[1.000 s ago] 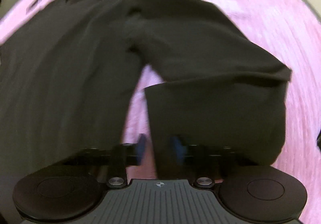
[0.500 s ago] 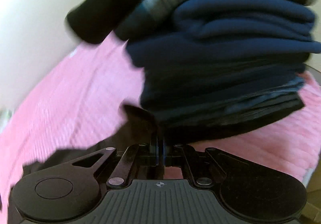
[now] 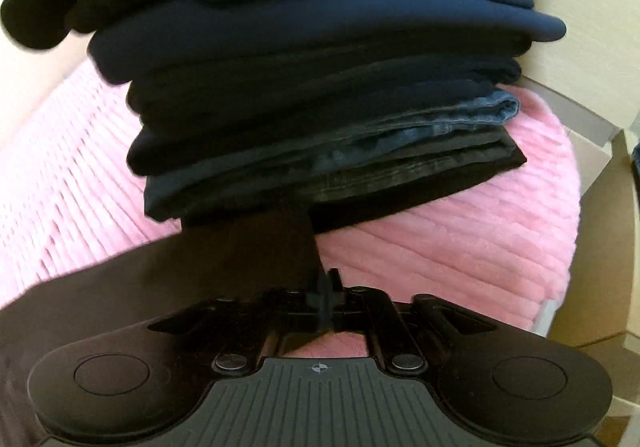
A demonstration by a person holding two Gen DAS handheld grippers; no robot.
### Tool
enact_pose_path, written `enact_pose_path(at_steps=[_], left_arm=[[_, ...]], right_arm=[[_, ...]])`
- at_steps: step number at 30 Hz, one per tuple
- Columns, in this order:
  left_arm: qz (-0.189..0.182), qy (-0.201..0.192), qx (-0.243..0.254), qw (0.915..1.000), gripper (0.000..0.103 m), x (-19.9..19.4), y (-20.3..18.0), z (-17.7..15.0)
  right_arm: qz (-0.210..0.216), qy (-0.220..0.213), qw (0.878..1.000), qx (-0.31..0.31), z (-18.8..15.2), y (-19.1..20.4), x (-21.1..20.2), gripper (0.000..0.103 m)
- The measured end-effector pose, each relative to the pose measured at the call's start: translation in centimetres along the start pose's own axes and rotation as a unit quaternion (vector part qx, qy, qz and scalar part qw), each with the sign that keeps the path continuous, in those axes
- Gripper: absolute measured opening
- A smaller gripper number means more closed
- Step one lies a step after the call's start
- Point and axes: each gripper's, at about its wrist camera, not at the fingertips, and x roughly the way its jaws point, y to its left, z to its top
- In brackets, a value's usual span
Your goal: Fold clothes
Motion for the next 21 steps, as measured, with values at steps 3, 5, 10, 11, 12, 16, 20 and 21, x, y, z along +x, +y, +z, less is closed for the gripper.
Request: enact_pose_path(at_steps=[3,5,10,11,12,16,20,21], left_arm=[[0.035,0.012,-0.048,0.9982,0.028,-2.1,2.1,-3.2],[0.062,0.018,-0.089,0.9940,0.030,-3.6,4.2,-5.7],[0.128,0.017,-0.166,0.9777,0.032,-6.8,11.3,-11.4],[0.137,0.013,-0.175,0.9749,0.032,-7.1,13.1,-12.2],[0.147,0.008,-0.181,0.9725,0.032,-7.2,15.2,-12.7],[0.164,-0.024,-0.181,0.9694,0.033,-5.6,23.4,-12.6],[0.148,-0.068,-0.169,0.9721,0.033,-1.8,30.3,-10.7],[0.141,-0.076,-0.167,0.9730,0.033,-0.5,31.6,-10.2]], right_arm=[[0.040,-0.013,0.998,-0.050,-0.3,3.5,-1.3,0.078],[0.096,-0.002,0.991,-0.090,-0.9,7.1,-1.6,0.078],[0.261,0.045,0.938,-0.222,-3.5,19.1,-1.9,0.078],[0.294,0.055,0.920,-0.252,-4.1,22.0,-1.8,0.078],[0.323,0.062,0.900,-0.285,-4.7,25.1,-1.7,0.078],[0.386,0.073,0.827,-0.402,-6.4,37.0,0.0,0.077],[0.405,0.067,0.779,-0.474,-7.9,46.5,3.5,0.077],[0.406,0.067,0.771,-0.485,-8.2,48.2,4.9,0.077]])
